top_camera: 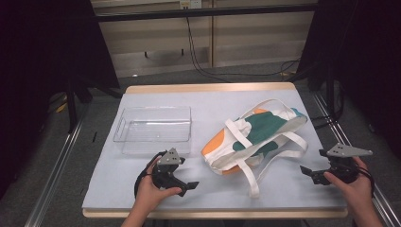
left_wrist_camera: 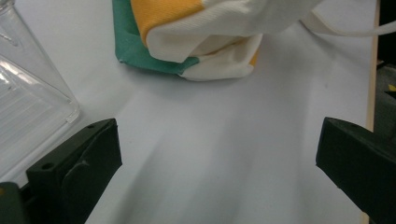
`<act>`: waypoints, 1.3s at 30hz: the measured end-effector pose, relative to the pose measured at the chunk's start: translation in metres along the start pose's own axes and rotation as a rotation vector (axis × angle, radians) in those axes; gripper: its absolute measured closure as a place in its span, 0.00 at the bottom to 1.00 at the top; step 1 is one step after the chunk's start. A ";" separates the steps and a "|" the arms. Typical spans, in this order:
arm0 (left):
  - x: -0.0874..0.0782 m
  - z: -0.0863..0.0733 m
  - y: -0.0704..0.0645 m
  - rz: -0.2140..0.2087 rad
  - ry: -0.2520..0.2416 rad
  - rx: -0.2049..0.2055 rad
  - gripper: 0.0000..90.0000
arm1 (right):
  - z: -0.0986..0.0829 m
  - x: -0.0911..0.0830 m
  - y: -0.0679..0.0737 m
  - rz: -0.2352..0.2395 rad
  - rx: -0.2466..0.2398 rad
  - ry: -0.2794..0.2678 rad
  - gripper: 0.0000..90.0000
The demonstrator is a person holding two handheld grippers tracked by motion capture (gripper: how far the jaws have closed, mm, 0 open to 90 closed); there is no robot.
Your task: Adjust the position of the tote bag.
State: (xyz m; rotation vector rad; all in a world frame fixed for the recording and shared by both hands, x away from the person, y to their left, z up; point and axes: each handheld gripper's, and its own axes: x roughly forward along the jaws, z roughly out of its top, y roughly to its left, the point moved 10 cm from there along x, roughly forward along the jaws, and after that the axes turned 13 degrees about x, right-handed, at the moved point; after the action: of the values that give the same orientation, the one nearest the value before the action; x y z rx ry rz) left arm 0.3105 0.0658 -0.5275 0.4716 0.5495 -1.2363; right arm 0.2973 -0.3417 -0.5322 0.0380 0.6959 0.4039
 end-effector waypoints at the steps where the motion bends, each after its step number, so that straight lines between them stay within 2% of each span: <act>1: 0.000 0.000 0.000 0.000 0.000 0.000 0.00 | 0.000 0.000 0.000 0.001 -0.004 0.000 0.01; 2: 0.001 0.000 0.001 0.017 0.010 -0.007 0.00 | 0.000 0.000 -0.001 0.000 -0.003 0.002 0.01; 4: 0.002 0.001 0.001 0.019 -0.001 -0.015 0.00 | -0.001 -0.001 -0.004 -0.011 0.003 0.007 0.01; 7: 0.003 0.002 0.002 0.035 0.014 -0.016 0.00 | -0.001 -0.001 -0.006 -0.016 0.007 0.010 0.01; 15: 0.006 0.005 0.003 0.058 0.018 -0.027 0.02 | 0.003 0.003 -0.002 -0.007 -0.002 0.010 0.01; 20: 0.008 0.009 0.002 0.063 0.022 -0.019 0.10 | 0.006 0.004 -0.001 -0.006 -0.005 0.005 0.02; 23: 0.010 0.010 -0.001 0.062 0.036 -0.004 0.20 | 0.006 0.003 -0.002 -0.005 0.001 0.003 0.03; 24: 0.010 0.011 -0.002 0.060 0.032 0.000 0.20 | 0.007 0.002 -0.004 -0.013 0.003 -0.002 0.03; 26: 0.010 0.013 -0.004 0.056 0.043 0.014 0.31 | 0.008 0.000 -0.006 -0.007 0.008 -0.006 0.03; 28: 0.013 0.018 -0.007 0.046 0.026 0.027 0.40 | 0.009 -0.001 -0.009 -0.020 0.018 -0.005 0.03; 30: 0.014 0.018 -0.008 0.044 0.036 0.033 0.42 | 0.009 -0.001 -0.010 -0.025 0.020 -0.005 0.03; 34: 0.023 0.024 -0.013 0.025 0.022 0.045 0.49 | 0.009 0.001 -0.011 -0.030 0.022 0.001 0.03; 35: 0.025 0.026 -0.014 0.026 0.024 0.041 0.56 | 0.010 0.001 -0.011 -0.029 0.019 0.000 0.03; 36: 0.028 0.028 -0.016 0.012 0.025 0.056 0.56 | 0.010 0.001 -0.011 -0.029 0.019 0.000 0.03; 37: 0.033 0.032 -0.019 0.013 0.020 0.065 0.60 | 0.011 0.001 -0.010 -0.034 0.020 0.002 0.03; 38: 0.033 0.032 -0.019 0.013 0.020 0.065 0.60 | 0.012 0.002 -0.008 -0.027 0.019 -0.001 0.03; 39: 0.038 0.034 -0.022 0.000 0.033 0.074 0.62 | 0.012 0.002 -0.008 -0.032 0.017 0.001 0.03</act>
State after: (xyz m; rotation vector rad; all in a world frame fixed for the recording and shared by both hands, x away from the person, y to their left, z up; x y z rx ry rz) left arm 0.3031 0.0108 -0.5262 0.5552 0.5330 -1.2543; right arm 0.3095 -0.3475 -0.5254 0.0429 0.6996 0.3676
